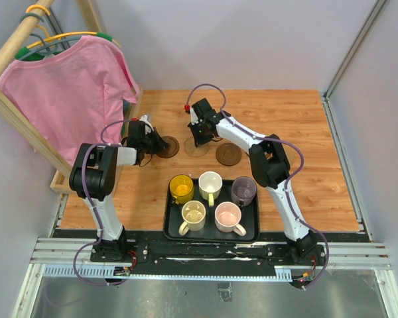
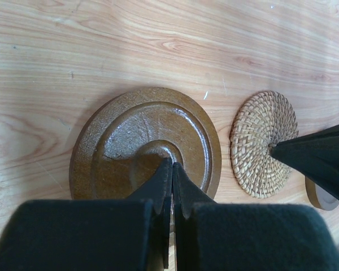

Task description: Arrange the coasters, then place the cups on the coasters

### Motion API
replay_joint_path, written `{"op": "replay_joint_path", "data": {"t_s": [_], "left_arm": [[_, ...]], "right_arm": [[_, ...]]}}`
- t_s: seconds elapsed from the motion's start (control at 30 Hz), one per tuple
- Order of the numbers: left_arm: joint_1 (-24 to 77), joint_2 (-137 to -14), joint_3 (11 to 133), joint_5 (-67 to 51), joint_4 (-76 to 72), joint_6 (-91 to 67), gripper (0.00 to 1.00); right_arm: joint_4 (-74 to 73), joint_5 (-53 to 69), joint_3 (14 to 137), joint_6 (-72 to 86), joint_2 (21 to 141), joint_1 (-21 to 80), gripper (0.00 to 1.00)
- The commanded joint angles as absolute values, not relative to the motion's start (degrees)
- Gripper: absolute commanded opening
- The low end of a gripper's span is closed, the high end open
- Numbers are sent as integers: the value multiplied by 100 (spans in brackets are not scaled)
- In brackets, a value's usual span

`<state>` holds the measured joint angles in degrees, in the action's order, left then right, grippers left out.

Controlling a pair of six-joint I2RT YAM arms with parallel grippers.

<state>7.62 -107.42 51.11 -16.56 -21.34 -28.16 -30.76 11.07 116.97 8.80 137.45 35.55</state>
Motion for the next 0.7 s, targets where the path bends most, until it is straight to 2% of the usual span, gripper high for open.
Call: {"op": "replay_joint_path", "data": {"t_s": [0.0, 0.33, 0.67], "left_arm": [[738, -10445, 5282, -1838, -2391, -2726, 0], [746, -10102, 5146, -2165, -2694, -2800, 1], [954, -9763, 4505, -2329, -3194, -2775, 1]], "right_arm": [[-3002, 730, 11720, 550, 13280, 3682, 5], [-2426, 558, 10483, 500, 12104, 3683, 7], [-2283, -501, 8736, 633, 11120, 3601, 4]]}}
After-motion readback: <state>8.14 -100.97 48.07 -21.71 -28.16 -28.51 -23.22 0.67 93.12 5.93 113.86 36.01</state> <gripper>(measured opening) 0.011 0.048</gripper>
